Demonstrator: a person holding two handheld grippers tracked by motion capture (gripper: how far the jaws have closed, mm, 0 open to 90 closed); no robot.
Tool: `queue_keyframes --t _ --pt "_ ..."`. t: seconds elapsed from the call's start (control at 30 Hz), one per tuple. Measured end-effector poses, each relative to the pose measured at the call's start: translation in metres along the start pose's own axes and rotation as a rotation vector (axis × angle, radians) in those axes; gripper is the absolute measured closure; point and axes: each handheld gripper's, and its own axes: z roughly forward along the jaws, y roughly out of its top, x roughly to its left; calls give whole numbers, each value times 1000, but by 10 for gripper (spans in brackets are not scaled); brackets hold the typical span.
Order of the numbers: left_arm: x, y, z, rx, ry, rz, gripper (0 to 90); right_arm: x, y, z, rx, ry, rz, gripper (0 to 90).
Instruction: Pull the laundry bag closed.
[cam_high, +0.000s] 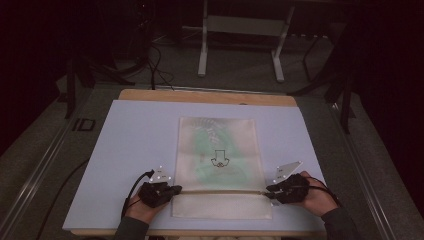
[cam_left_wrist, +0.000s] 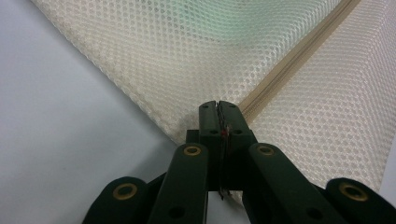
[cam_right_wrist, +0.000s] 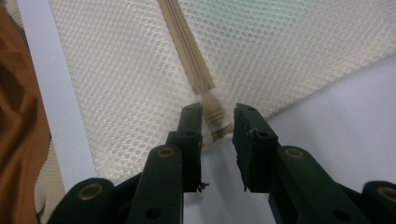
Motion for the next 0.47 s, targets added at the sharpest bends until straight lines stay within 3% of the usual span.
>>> queue_keyframes --t 0.37,0.47 --pt "3 0 -5 -28 19 -2 878 -3 -8 -3 -43 -13 37 720" --pt "4 0 -7 -39 61 -4 862 -4 -12 -5 -89 -38 57 737"
